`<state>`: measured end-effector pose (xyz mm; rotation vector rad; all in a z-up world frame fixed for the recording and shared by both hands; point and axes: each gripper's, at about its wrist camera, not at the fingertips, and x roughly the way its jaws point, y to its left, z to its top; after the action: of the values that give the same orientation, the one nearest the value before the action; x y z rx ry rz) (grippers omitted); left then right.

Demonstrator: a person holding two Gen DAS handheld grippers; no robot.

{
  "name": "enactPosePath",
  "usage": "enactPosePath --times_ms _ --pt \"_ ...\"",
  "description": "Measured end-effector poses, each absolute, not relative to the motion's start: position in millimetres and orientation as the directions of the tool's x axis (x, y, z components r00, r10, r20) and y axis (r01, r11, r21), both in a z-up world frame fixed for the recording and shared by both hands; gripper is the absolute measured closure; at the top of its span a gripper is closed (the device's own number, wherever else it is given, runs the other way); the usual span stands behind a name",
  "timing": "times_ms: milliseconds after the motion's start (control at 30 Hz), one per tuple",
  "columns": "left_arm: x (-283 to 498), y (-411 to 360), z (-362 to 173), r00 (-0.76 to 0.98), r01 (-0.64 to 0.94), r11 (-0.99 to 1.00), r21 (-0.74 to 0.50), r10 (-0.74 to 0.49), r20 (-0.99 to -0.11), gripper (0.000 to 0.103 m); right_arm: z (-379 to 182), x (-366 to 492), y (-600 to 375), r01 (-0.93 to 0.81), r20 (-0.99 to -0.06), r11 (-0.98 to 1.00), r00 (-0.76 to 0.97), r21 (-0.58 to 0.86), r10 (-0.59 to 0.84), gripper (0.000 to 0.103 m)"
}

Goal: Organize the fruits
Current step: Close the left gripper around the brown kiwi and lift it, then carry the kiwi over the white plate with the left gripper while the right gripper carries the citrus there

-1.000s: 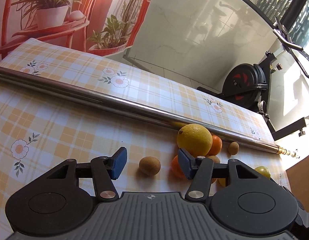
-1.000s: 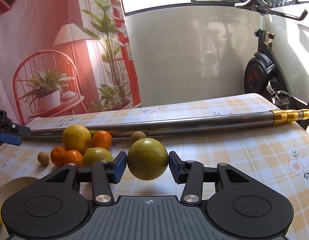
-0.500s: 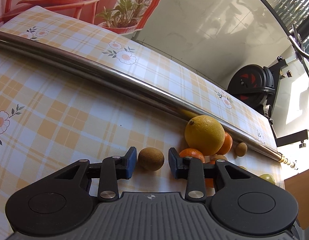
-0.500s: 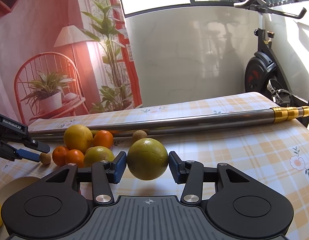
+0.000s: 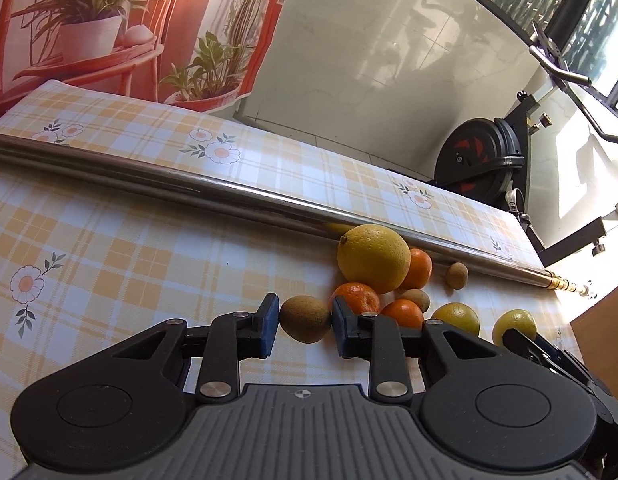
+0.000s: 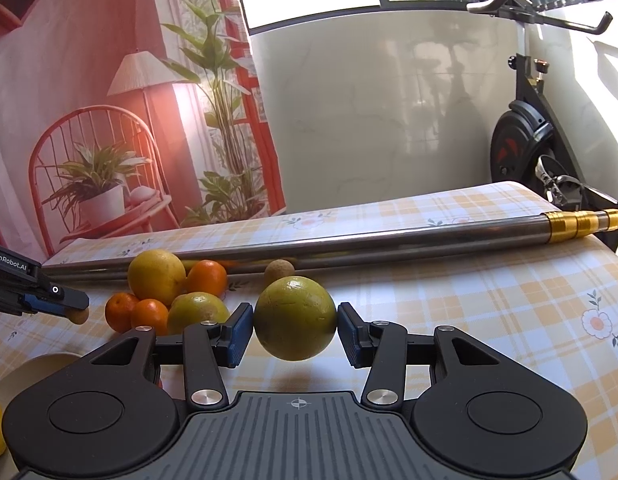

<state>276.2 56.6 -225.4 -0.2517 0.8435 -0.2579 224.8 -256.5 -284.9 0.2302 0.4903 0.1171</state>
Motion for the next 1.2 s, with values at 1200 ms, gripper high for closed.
enactPosePath --times_ms 1200 --pt "189.5 69.3 -229.8 0.577 0.283 0.932 -0.225 -0.353 -0.737 0.073 -243.9 194.0 -130.5 -0.474 -0.542 0.866 0.691 0.159 0.478 0.060"
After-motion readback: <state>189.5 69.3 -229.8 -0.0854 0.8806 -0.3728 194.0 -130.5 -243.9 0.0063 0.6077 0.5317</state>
